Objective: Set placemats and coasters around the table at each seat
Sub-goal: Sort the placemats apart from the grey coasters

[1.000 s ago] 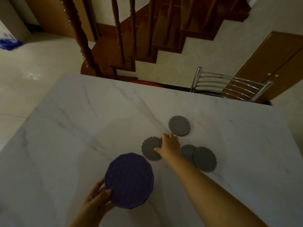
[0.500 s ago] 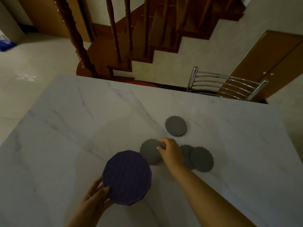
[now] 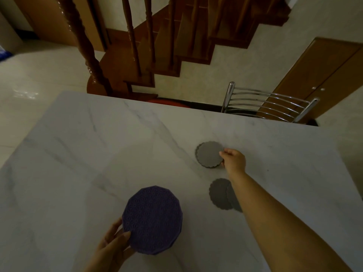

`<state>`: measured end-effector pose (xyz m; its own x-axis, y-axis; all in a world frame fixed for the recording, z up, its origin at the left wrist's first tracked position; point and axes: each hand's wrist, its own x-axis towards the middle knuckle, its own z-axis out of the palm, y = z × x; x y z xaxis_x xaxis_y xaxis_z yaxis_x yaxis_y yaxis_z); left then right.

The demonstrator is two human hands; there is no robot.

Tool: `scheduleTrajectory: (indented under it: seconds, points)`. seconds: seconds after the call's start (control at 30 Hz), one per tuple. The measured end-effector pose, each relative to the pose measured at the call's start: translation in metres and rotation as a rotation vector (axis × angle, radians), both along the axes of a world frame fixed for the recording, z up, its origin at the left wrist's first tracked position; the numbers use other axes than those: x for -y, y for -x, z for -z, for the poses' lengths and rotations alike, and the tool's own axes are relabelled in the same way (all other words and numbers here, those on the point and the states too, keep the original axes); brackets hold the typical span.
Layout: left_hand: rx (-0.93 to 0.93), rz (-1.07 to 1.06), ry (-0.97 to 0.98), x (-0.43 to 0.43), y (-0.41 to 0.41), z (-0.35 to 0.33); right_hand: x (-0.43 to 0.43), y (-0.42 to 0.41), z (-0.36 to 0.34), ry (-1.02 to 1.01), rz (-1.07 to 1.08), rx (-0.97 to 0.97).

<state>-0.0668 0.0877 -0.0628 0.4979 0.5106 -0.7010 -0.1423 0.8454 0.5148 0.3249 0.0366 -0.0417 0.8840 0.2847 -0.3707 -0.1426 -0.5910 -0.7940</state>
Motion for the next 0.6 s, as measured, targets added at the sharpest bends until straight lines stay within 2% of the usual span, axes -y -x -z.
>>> scheduleTrajectory:
  seconds: [0.13,0.3,0.47,0.6]
  points:
    - [-0.012,-0.002,-0.008,0.0,0.0,-0.002,-0.005,0.002,0.005,0.214,-0.184,0.181]
    - [0.003,-0.022,-0.001,0.0,0.002,-0.003,-0.002,0.008,0.009,0.379,-0.351,0.241]
    - [-0.008,-0.011,-0.063,0.003,0.002,-0.01,0.007,0.023,-0.004,0.387,-0.389,0.296]
    - [0.019,-0.008,-0.099,0.006,0.001,-0.019,0.03,0.077,-0.022,0.232,-0.558,0.449]
